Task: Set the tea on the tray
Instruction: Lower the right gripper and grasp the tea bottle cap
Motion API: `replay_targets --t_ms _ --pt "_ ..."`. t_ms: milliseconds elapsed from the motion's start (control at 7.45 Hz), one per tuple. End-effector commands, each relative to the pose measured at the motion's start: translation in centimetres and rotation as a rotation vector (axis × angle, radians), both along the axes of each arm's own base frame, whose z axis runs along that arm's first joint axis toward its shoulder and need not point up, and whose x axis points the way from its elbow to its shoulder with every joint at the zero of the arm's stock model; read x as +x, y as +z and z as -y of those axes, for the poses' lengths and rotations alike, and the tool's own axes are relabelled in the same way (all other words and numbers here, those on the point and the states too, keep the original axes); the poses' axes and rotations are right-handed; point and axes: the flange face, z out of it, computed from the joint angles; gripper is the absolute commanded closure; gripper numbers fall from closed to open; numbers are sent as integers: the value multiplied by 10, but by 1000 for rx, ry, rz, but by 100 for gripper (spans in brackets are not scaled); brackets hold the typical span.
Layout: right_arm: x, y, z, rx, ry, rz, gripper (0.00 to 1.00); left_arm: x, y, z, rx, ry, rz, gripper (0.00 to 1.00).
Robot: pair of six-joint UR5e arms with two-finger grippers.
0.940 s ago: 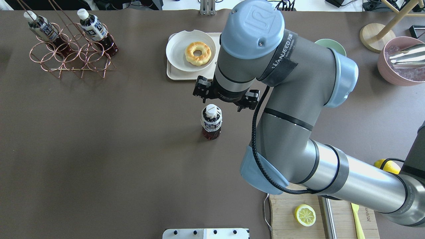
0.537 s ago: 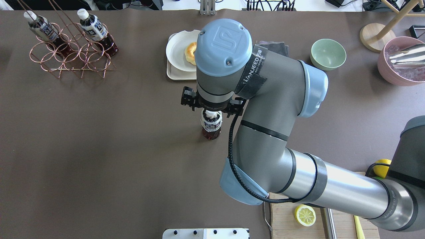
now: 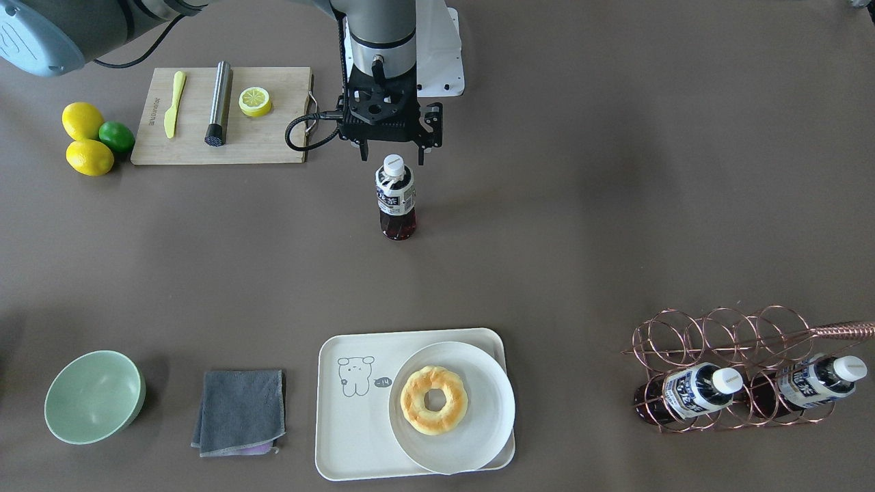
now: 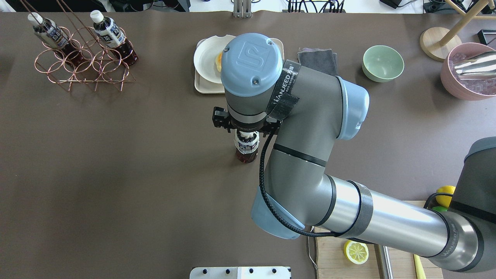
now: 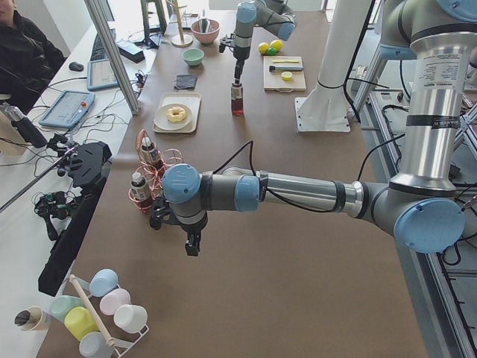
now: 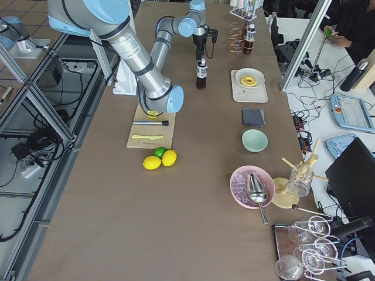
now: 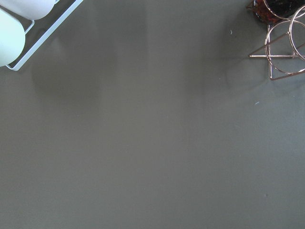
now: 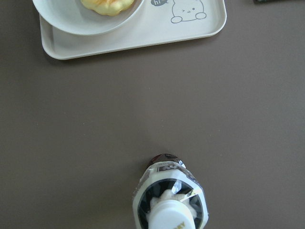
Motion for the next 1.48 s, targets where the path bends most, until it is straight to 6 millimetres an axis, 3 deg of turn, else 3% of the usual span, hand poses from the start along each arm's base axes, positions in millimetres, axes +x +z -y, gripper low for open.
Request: replay_targets --t_ms 0,269,671,940,1208,1343 --pt "-1 5 0 0 -1 -7 25 0 0 0 1 0 1 2" --pt "-1 5 2 10 7 -12 37 0 0 1 1 0 1 2" --pt "0 2 2 19 13 -10 45 0 0 1 1 0 1 2" --pt "-1 3 2 19 14 -14 79 0 0 0 4 1 3 2" --pt "0 -1 4 32 17 12 98 0 0 0 7 1 3 2" --pt "10 -6 13 33 31 26 100 1 -1 1 10 3 1 2"
